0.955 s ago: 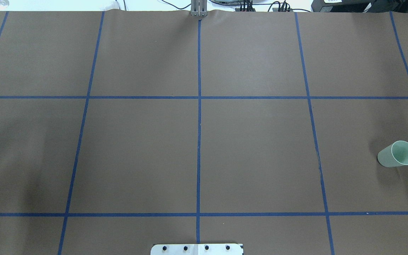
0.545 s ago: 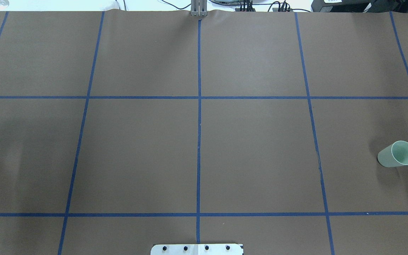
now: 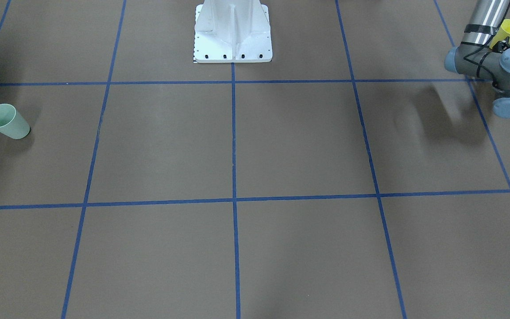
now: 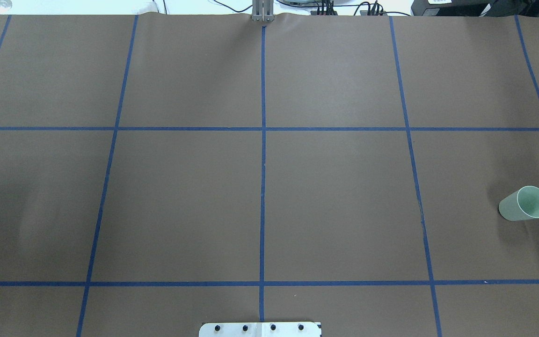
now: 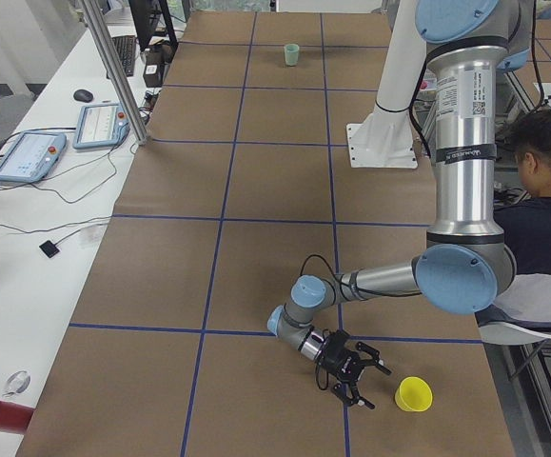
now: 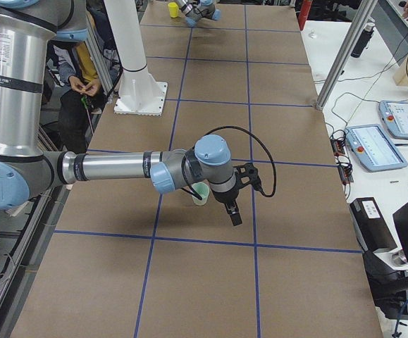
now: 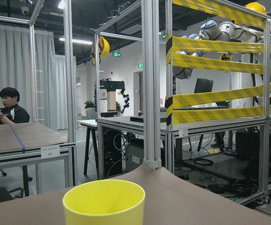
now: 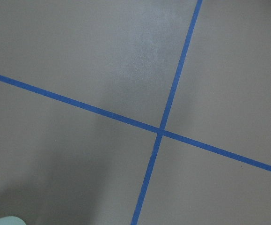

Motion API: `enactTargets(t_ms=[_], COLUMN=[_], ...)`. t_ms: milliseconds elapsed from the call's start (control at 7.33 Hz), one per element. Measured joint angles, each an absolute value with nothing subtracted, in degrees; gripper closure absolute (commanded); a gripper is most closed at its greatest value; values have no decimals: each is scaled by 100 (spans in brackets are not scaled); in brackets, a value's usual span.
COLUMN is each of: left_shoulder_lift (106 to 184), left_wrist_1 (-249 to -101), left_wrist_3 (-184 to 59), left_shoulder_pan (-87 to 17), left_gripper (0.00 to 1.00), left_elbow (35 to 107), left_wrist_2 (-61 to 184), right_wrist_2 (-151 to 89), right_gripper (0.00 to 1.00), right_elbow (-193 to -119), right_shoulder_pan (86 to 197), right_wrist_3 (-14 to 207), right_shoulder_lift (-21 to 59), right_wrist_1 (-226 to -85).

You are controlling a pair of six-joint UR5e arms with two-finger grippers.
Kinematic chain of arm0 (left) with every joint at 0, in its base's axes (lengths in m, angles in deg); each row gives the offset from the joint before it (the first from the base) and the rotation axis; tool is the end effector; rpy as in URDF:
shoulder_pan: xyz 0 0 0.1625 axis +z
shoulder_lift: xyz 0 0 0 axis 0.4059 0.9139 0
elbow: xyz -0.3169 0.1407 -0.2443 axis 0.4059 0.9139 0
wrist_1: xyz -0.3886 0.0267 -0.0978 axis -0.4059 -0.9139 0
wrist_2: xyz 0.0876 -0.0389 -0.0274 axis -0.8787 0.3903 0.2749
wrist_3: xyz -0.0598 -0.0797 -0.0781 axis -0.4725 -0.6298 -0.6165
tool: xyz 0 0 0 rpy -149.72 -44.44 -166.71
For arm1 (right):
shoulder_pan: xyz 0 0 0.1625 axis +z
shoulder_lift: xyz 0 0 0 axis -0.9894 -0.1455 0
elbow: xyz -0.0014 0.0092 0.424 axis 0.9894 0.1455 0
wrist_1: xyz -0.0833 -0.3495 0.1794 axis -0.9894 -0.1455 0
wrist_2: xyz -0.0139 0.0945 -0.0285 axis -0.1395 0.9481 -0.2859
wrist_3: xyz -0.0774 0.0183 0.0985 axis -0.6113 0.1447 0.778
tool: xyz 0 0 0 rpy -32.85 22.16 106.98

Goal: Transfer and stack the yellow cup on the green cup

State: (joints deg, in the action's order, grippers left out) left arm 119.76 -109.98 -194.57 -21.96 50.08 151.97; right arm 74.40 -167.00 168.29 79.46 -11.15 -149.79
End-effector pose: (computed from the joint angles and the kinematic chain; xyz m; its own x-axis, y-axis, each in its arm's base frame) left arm 0.1059 -0.2326 0.8864 -0.5900 -0.5069 0.6284 0.7454 -0.0428 0.6653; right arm 0.0287 -0.4375 0.6059 0.7645 -0.2974 0.5720 0.0632 0.9176 0.3926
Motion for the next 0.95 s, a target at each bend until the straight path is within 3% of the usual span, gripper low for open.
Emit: enactTargets(t_ms=[955], left_shoulder_lift=[11865], left_wrist_1=[-10957], left_wrist_3=[-19390], left_shoulder_pan=[-2009], left_gripper=[0], left_elbow=[4871], left_wrist_2=[16293], right_wrist_2=[7448], right_gripper=[0], right_elbow=[-16688], right_shoulder_pan=[16829], right_wrist_3=[7930], right_shoulder_lift=[-1146], right_wrist_1=[-14898])
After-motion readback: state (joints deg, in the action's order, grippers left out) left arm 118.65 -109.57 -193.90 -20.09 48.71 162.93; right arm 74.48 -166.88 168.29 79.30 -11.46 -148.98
